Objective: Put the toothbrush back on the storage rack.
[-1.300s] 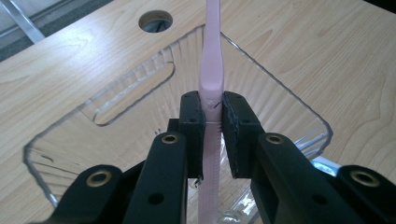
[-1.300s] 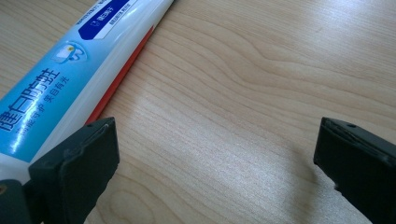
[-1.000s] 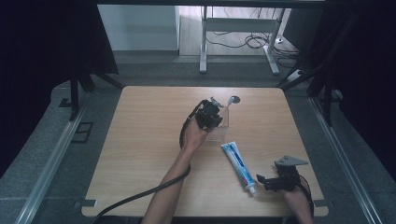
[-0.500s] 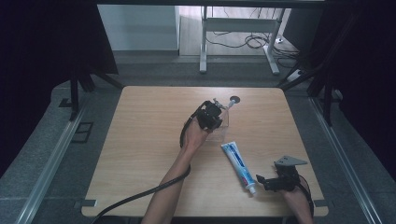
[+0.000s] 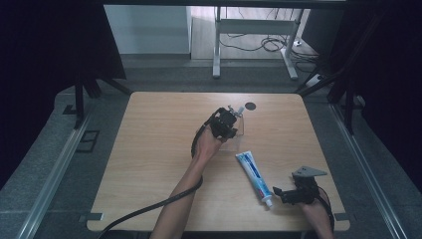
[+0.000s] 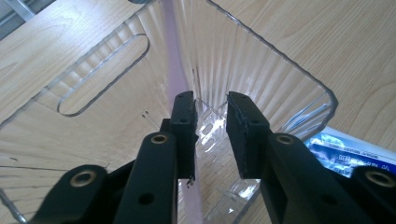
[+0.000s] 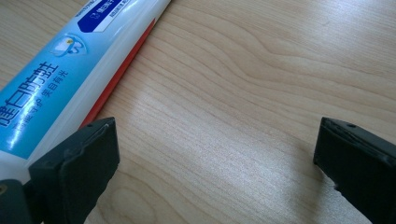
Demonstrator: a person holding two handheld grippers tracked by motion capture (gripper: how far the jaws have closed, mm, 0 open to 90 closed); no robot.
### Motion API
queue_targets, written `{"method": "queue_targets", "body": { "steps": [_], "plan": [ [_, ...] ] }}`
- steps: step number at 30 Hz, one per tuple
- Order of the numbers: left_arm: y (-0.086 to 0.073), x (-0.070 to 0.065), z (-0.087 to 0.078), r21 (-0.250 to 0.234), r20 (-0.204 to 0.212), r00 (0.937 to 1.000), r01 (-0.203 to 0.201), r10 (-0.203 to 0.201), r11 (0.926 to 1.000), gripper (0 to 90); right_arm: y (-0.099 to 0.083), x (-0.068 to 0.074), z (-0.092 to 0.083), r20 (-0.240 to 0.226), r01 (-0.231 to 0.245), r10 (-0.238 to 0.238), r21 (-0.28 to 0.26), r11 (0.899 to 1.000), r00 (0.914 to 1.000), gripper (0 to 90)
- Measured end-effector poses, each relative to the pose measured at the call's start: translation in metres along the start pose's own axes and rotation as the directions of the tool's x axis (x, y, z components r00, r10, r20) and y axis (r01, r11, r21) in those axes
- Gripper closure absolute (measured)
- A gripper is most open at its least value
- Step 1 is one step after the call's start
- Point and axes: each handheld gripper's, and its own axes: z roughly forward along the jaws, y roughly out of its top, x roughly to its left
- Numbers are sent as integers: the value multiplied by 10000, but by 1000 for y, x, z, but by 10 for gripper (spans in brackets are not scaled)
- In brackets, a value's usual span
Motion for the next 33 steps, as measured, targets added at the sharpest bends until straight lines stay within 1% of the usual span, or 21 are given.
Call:
{"method": "queue_targets", "body": {
  "steps": [11,13,15,17,18,19,20,21,22,24,25,28,31,33],
  "plan": [
    [1,2,-11,-382,158,9992,365,-359,9986,608,0,0,-1,-1,38,-38,-105,9999,10000,3],
    [1,2,-14,-498,210,9991,375,-364,9981,562,0,0,-1,17,45,-45,-131,9999,10000,3],
    [1,3,-18,-624,202,9993,342,-330,9975,548,0,0,-1,6,36,-36,-121,9999,10000,3],
    [2,4,-22,-762,296,9988,419,-398,9962,520,0,0,-1,6,35,-35,-114,9999,10000,3],
    [2,5,-24,-809,425,9980,506,-472,9954,502,0,0,-1,8,35,-34,-114,9999,10000,3],
    [2,5,-25,-816,522,9973,550,-508,9951,464,0,0,-1,10,35,-35,-110,9999,10000,3],
    [1,6,-28,-884,552,9972,560,-512,9945,464,0,0,-1,10,35,-35,-110,9999,10000,3],
    [1,6,-30,-900,564,9972,537,-487,9945,447,0,0,-1,11,33,-33,-101,9999,10000,3],
    [1,6,-31,-935,611,9969,555,-500,9941,411,0,0,-1,30,49,-48,-92,9999,10000,3],
    [0,7,-35,-983,772,9957,594,-519,9934,394,0,0,-1,33,50,-50,-95,9999,10000,3],
    [0,7,-36,-999,728,9961,563,-492,9934,374,0,0,-1,33,51,-51,-93,9999,10000,3],
    [-1,6,-40,-1005,800,9954,609,-529,9931,311,0,0,-1,42,58,-58,-77,10000,10000,3],
    [-4,6,-44,-1003,699,9962,591,-522,9932,248,1,1,-1,46,59,-59,-81,9999,10000,3],
    [-6,6,-46,-989,791,9954,622,-545,9931,214,1,1,-1,51,38,-38,-73,10000,10000,3]
  ]
}}
